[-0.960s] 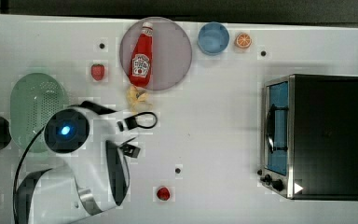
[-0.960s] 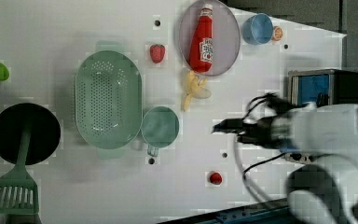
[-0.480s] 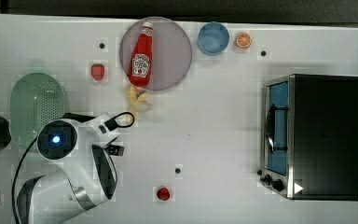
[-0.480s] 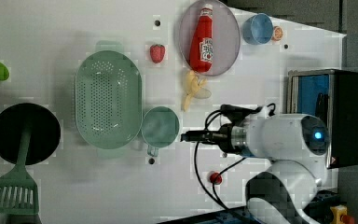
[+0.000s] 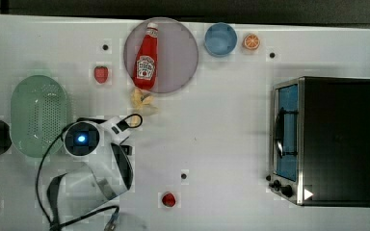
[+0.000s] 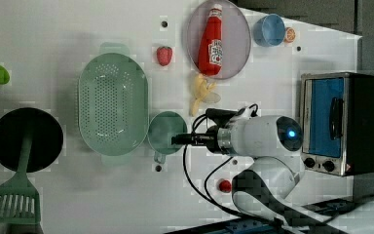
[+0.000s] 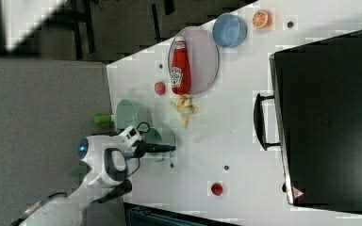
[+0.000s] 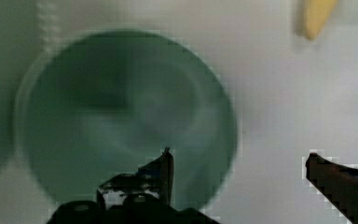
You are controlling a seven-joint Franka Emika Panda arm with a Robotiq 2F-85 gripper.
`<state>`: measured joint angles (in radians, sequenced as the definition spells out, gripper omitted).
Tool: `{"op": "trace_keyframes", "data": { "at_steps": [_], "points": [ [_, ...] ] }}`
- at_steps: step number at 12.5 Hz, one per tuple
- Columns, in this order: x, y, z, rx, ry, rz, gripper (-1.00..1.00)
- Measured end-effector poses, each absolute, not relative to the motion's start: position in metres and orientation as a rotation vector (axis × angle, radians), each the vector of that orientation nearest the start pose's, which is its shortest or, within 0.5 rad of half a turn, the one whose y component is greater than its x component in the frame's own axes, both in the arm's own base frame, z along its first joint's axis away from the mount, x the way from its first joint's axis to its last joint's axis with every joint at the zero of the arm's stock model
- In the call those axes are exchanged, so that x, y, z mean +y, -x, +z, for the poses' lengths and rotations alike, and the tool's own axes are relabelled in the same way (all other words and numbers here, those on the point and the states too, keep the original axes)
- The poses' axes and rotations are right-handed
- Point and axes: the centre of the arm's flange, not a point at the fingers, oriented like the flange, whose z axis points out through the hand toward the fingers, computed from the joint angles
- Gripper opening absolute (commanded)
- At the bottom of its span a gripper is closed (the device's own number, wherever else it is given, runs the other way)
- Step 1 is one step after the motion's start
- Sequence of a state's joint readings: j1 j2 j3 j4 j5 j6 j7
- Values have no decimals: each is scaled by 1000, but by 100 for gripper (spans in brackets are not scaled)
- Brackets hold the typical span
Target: Drag mug left to right.
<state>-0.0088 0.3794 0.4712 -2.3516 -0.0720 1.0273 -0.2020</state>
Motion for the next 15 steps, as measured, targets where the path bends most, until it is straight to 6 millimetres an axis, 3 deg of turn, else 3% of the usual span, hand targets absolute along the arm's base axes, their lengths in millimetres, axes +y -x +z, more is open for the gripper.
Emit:
{"op": "trace_keyframes", "data": {
  "at_steps": [2, 4, 10, 11, 15],
  "points": [
    [228, -435, 156, 117, 3074, 276, 100],
    [230, -432, 149, 112, 3066, 259, 92],
    [249, -435, 159, 58, 3049, 199, -53],
    [246, -437, 160, 68, 3050, 191, -65],
    [228, -444, 162, 109, 3055, 170, -65]
  ]
}}
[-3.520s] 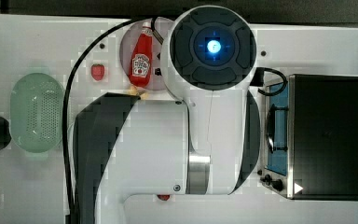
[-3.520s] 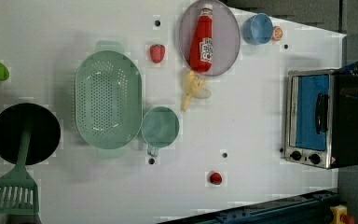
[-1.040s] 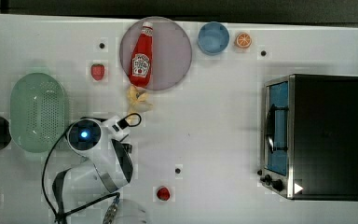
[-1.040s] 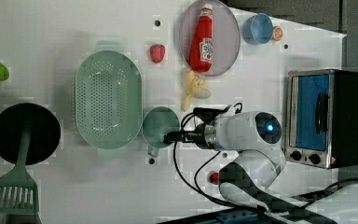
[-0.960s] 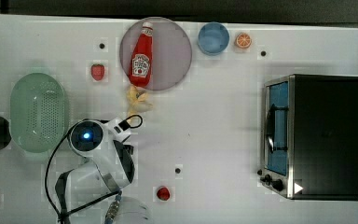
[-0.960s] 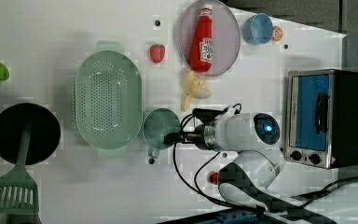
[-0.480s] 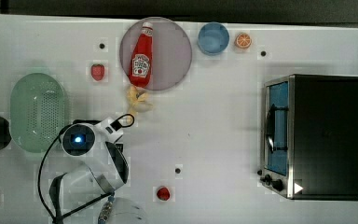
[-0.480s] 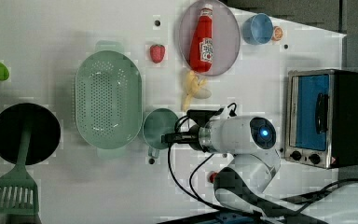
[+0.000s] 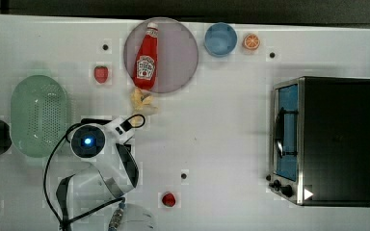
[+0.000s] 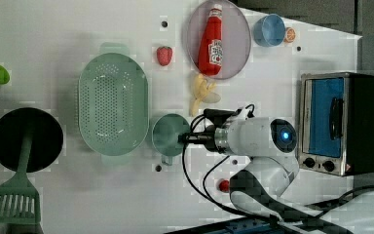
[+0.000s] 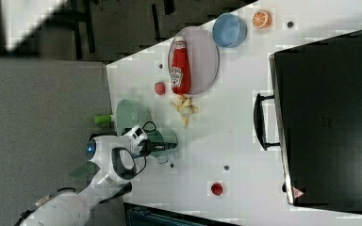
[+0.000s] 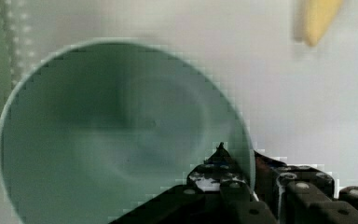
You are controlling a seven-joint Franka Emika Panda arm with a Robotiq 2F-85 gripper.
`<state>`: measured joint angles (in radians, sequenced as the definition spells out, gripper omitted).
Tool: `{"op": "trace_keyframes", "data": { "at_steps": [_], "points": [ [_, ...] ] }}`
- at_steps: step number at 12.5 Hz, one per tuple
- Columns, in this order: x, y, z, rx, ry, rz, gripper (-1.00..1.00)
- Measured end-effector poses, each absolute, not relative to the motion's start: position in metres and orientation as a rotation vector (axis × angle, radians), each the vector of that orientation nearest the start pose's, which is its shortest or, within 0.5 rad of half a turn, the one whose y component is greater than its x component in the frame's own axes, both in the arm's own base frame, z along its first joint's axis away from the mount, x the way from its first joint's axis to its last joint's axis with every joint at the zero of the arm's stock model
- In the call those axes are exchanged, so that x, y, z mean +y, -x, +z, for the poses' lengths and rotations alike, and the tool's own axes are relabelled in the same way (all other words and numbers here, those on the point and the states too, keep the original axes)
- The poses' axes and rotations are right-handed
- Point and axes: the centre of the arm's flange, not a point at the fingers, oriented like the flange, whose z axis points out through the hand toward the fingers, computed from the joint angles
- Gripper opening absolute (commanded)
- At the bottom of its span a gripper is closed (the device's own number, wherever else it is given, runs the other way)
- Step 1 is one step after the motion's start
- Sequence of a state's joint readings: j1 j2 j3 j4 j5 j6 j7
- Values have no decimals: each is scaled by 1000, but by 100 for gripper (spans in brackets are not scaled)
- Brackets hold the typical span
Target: Drag mug left to right.
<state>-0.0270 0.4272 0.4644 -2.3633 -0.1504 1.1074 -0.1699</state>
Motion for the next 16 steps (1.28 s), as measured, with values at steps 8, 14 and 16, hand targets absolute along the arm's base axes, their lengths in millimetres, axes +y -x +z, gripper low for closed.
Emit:
{"op": "trace_keyframes", "data": {
  "at_steps": [8, 14, 16],
  "points": [
    [154, -459, 154, 150, 3074, 183, -65],
    [103, -467, 157, 207, 3086, 173, -65],
    [87, -463, 159, 180, 3096, 174, -65]
  ]
}}
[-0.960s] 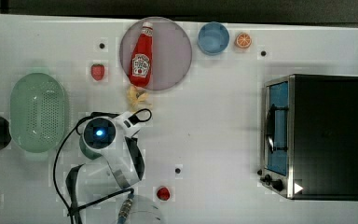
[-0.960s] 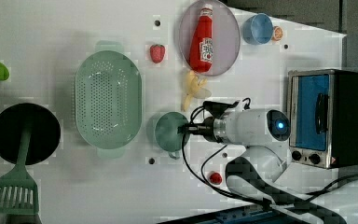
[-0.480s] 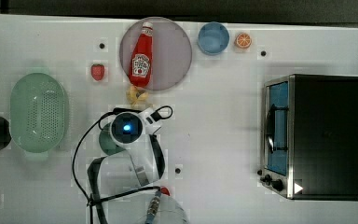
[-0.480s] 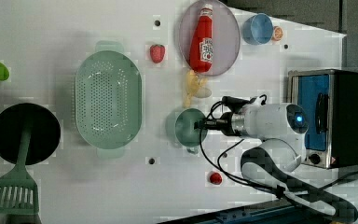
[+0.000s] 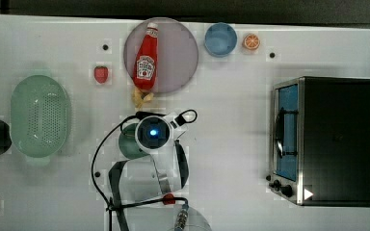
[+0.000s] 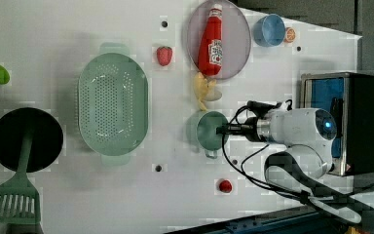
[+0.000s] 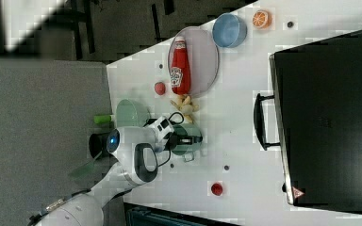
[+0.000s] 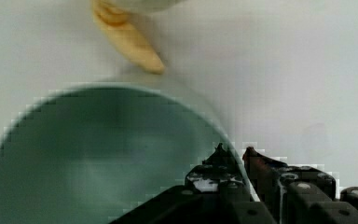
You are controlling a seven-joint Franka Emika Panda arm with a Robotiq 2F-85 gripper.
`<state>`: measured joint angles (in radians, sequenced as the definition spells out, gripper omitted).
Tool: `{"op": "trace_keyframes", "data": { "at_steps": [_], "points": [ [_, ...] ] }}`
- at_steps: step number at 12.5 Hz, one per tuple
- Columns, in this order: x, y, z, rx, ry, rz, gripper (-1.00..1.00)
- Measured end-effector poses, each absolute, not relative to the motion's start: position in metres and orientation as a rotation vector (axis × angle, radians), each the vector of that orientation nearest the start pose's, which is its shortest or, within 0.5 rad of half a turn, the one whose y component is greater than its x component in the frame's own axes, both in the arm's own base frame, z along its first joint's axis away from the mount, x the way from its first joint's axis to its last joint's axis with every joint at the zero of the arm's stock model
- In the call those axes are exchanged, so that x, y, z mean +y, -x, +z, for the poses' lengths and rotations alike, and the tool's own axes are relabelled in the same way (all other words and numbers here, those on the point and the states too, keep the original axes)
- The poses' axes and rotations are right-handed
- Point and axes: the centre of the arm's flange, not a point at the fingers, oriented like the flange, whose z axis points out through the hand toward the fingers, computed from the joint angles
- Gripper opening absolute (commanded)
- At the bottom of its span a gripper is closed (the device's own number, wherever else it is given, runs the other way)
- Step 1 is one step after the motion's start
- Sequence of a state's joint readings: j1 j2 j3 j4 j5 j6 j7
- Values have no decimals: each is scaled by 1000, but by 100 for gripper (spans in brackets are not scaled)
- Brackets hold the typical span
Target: Drag mug left to right.
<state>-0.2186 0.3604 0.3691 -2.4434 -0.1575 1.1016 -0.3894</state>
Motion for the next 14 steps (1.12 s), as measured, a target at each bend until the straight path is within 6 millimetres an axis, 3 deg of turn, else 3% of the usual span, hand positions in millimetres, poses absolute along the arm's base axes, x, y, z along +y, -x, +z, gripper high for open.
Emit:
{"op": "trace_keyframes", "data": {
  "at_steps": [4, 14],
  "points": [
    [65, -468, 162, 74, 3100, 162, -65],
    [-37, -470, 157, 1, 3128, 217, -65]
  ]
}}
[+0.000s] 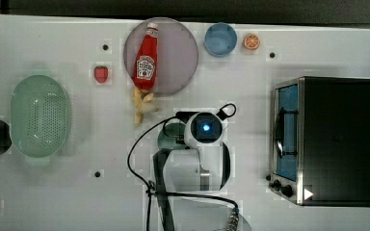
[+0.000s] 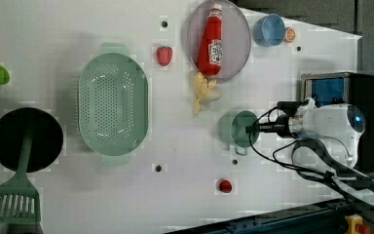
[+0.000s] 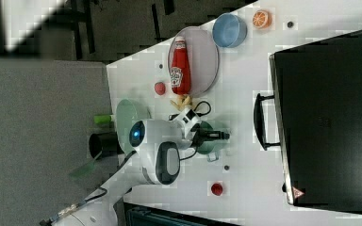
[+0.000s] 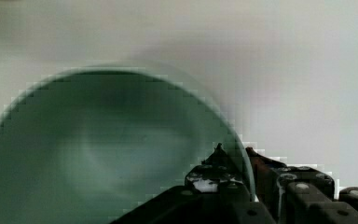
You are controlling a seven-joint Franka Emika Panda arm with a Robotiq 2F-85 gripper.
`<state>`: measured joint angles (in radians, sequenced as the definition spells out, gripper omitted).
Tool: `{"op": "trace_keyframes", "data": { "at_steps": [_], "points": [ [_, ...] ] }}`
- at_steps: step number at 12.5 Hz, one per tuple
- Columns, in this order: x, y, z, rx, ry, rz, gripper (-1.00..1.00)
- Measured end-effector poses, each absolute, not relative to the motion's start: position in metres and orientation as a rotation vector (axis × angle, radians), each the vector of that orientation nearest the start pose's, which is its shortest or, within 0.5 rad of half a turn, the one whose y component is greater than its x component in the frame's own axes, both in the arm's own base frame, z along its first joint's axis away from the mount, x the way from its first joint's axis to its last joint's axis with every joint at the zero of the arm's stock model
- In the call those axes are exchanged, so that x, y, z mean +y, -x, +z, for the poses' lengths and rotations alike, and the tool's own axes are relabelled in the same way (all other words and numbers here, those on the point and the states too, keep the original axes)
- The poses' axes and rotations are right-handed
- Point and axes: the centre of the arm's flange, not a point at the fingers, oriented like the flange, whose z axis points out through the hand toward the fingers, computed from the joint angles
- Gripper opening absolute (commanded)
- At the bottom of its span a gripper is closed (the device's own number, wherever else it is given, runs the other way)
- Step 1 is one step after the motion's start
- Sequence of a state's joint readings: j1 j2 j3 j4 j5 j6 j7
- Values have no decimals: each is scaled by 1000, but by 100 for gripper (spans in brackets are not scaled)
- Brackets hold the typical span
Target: Drag mug left to right.
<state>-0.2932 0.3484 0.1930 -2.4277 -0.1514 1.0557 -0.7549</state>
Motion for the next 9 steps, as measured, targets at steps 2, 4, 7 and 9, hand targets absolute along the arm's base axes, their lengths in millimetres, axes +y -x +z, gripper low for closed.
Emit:
{"op": "trace_keyframes", "data": {
  "at_steps": [2, 4, 7, 9],
  "points": [
    [-62, -466, 155, 3, 3134, 227, -65],
    [-82, -464, 156, 19, 3143, 229, -65],
    [-100, -460, 155, 64, 3141, 251, -59],
    [-105, -460, 155, 52, 3145, 250, -17]
  ]
}}
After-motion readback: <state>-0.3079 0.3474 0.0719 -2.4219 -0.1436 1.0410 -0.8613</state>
